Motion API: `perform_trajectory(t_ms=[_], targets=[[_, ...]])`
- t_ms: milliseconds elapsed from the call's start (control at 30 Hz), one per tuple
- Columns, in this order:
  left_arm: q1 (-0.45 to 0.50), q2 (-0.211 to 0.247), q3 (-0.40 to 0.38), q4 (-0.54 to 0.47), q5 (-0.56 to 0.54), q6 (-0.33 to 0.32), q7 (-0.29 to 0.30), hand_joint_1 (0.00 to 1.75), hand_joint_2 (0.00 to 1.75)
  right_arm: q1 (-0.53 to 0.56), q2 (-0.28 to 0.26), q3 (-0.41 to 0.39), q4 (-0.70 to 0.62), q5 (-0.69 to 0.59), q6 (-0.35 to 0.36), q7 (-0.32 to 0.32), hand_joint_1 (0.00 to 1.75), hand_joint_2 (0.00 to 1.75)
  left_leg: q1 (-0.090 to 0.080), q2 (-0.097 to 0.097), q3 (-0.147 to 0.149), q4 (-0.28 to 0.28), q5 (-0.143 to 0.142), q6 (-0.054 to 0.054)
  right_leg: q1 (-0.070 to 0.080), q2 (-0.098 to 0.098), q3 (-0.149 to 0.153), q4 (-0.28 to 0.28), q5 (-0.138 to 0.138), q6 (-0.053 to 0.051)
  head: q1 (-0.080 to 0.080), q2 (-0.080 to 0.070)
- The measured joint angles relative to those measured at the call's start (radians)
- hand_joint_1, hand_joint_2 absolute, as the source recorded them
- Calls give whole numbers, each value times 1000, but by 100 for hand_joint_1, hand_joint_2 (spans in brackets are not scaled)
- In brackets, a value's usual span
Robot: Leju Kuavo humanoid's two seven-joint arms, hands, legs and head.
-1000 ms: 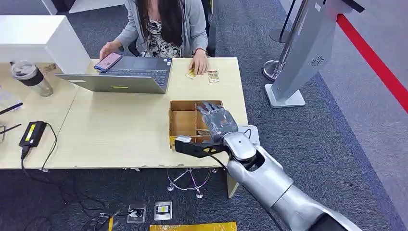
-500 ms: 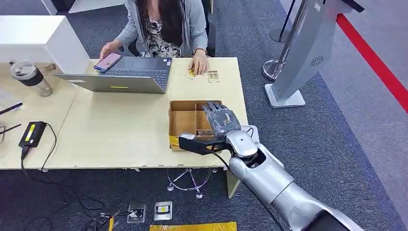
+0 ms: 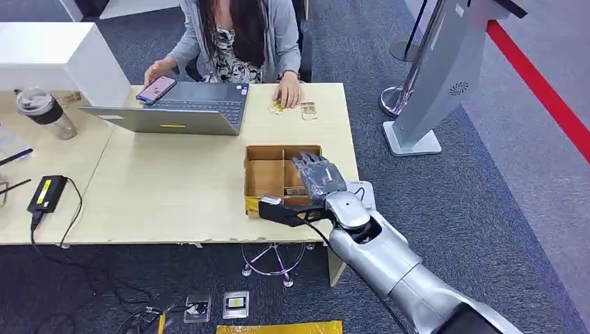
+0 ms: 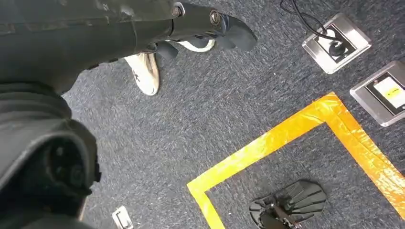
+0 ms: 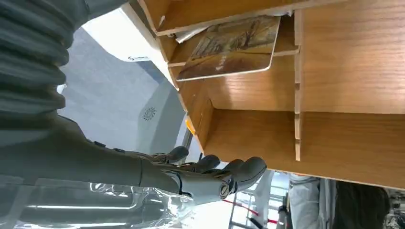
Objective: Pass the card to the sensor for recognition and then transmit it.
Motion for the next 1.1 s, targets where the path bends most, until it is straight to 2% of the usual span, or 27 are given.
perform_trajectory(t_ms=[1100], targets=[[-11, -15, 0, 0, -33, -6, 0, 0, 0, -1, 6, -4, 69, 5, -8, -16, 0, 175, 0, 0, 0, 0, 0, 0, 0, 0, 0, 0, 0, 0, 0, 0]])
